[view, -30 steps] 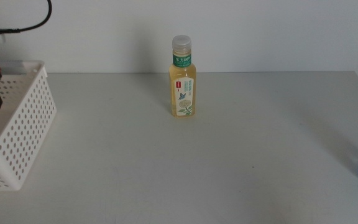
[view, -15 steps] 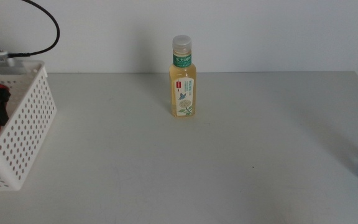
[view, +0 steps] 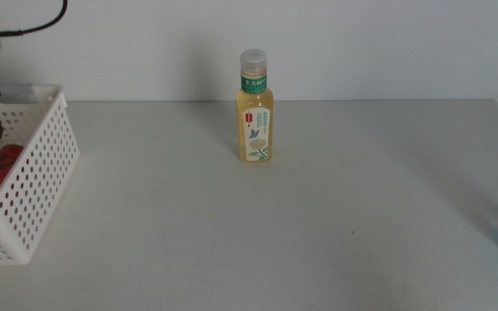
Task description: Use arms to grab the bottles and put them into the dustbin to the left of the table.
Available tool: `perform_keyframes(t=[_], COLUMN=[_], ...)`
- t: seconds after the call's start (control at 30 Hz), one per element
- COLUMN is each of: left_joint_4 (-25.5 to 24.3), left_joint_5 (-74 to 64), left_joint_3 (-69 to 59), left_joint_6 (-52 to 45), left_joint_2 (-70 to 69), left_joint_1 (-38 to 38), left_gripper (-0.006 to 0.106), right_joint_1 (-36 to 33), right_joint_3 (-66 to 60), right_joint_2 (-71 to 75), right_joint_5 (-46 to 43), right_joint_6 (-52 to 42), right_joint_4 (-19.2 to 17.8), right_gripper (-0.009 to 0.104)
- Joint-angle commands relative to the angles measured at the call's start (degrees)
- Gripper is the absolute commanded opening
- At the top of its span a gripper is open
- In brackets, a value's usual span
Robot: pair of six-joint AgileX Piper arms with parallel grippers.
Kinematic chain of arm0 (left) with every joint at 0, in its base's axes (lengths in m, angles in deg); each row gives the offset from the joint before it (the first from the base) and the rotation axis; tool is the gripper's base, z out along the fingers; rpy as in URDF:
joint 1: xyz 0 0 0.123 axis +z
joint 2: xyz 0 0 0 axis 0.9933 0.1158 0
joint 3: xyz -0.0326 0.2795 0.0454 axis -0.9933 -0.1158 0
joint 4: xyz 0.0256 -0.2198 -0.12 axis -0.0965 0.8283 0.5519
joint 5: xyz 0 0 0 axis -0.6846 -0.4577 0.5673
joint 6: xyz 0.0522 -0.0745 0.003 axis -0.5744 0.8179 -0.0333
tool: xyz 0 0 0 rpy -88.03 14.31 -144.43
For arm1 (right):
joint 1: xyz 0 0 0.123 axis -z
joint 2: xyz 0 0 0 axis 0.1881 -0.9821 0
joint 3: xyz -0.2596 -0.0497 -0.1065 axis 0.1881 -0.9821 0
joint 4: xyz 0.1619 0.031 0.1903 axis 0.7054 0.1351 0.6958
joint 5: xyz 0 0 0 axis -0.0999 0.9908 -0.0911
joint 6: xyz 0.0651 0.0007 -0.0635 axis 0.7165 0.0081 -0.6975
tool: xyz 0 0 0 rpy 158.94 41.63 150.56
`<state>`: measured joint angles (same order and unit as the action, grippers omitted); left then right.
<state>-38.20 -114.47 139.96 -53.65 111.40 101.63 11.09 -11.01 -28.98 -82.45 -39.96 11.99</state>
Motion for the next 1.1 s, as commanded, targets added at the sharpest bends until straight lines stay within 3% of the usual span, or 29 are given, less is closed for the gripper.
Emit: perform_keyframes(t=[0.0,0.4,0.67,0.83,1.07], left_joint_4=[2.97,2.67,-13.02,-10.97,-9.90], left_joint_5=[-5.11,11.08,45.52,65.99,73.72], left_joint_3=[2.21,-12.96,-42.24,-60.09,-70.58], left_joint_6=[0.98,3.22,14.67,17.67,18.08], left_joint_2=[-7.23,-28.14,-46.28,-55.63,-57.81], left_joint_1=[-1.67,-19.76,-34.56,-36.19,-36.19], left_gripper=[0.091,0.091,0.091,0.091,0.091], right_joint_1=[0.29,0.29,0.29,0.29,0.29], right_joint_3=[0.57,0.57,0.57,0.57,0.57], right_joint_2=[1.23,1.23,1.23,1.23,1.23], right_joint_5=[-4.29,-4.29,-4.29,-4.29,-4.29], right_joint_6=[-0.70,-0.70,-0.70,-0.70,-0.70], right_joint_4=[-0.30,-0.30,-0.30,-0.30,-0.30], right_gripper=[0.065,0.065,0.065,0.065,0.065])
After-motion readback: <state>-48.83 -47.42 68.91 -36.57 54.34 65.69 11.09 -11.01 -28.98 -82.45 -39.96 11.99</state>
